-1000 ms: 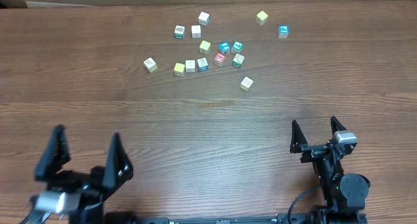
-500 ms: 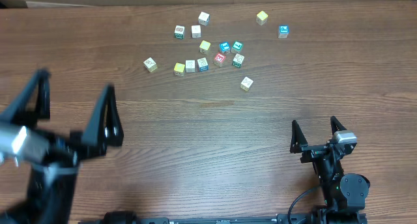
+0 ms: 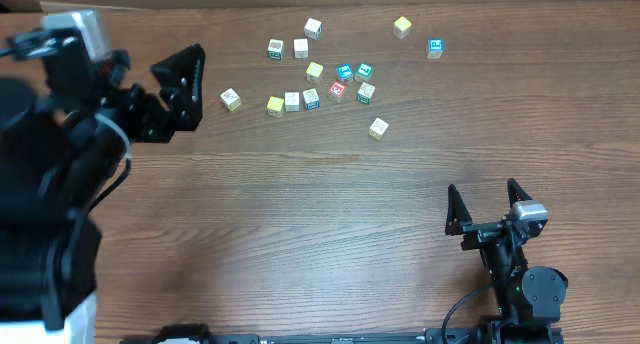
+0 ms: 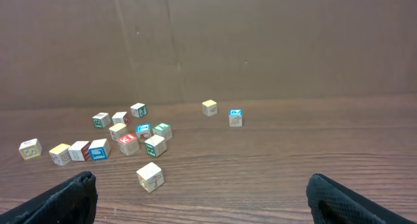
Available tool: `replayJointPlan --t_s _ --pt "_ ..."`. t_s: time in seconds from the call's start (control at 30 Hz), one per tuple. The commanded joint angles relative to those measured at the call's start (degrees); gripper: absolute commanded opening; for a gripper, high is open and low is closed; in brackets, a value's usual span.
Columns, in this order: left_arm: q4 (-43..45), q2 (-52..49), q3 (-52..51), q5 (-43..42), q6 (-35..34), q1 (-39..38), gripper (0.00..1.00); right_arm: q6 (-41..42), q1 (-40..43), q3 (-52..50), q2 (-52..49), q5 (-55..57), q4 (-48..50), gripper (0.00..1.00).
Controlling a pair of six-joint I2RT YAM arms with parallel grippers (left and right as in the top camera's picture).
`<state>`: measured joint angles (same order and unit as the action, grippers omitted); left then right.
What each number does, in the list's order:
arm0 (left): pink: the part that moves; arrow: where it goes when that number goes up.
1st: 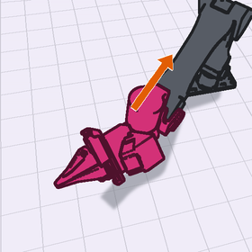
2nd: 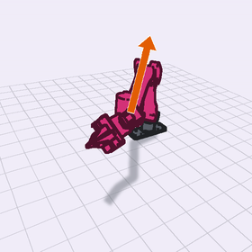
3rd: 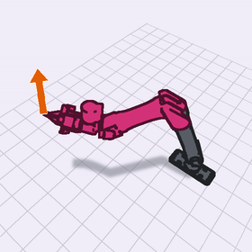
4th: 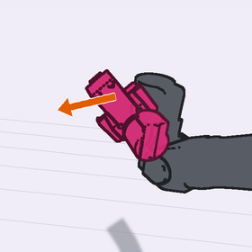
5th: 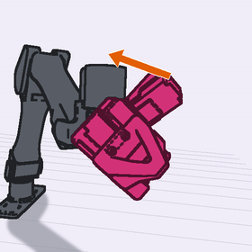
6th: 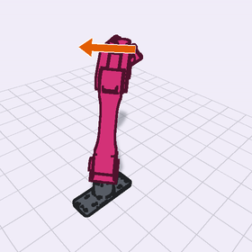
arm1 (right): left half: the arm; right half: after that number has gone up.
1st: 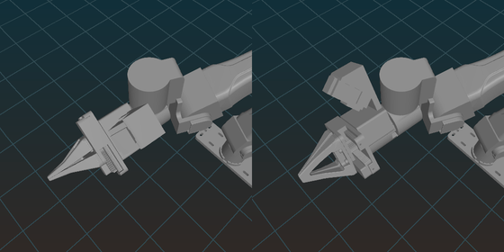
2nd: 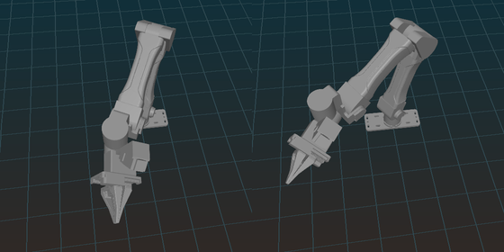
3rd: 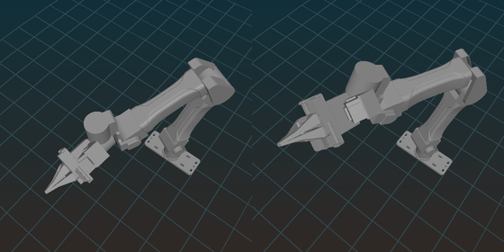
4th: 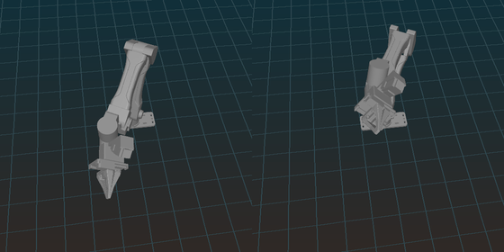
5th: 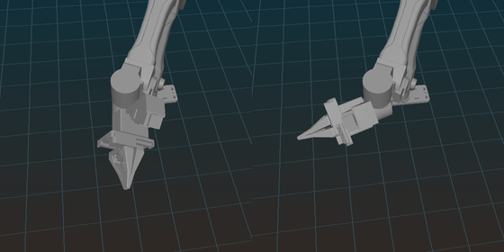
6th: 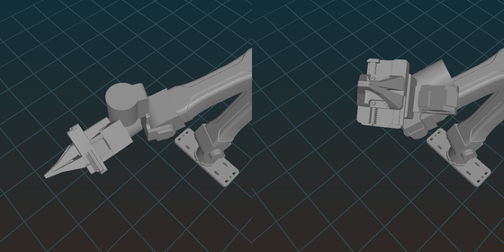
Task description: Form a circle
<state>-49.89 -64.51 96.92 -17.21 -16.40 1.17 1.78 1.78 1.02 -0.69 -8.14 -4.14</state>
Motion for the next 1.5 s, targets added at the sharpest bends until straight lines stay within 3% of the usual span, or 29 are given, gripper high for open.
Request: replayJointPlan --t_s 0.0,0.23,0.73,0.87,0.97,1.07,1.47 --pt "-2.58 -2.91 1.55 -0.81 -0.31 0.31 0.99 0.33 -0.28 -0.55 0.50 -0.11 0.13 1.00" --pt "-5.57 -6.03 1.55 0.46 -0.33 0.31 1.00 0.33 -0.28 -0.55 0.50 -0.11 0.15 1.00" --pt "-12.20 -8.66 1.53 18.14 -0.31 0.31 1.00 0.31 -0.28 -0.55 0.50 -0.09 0.15 1.00" --pt "-14.05 -9.92 1.53 18.25 -0.33 0.31 0.59 0.31 -0.28 -0.55 0.50 -0.11 0.13 1.00" --pt "-15.15 -10.93 1.51 18.25 -0.33 0.31 0.23 0.33 -0.28 -0.55 0.50 -0.11 0.15 1.00" --pt "-16.26 -12.04 1.51 17.55 -0.35 0.31 0.04 0.33 -0.28 -0.55 0.50 -0.11 0.15 1.00" --pt "-19.78 -15.15 1.49 17.16 -0.37 0.31 0.05 0.33 -0.28 -0.55 0.50 -0.11 0.13 1.00"
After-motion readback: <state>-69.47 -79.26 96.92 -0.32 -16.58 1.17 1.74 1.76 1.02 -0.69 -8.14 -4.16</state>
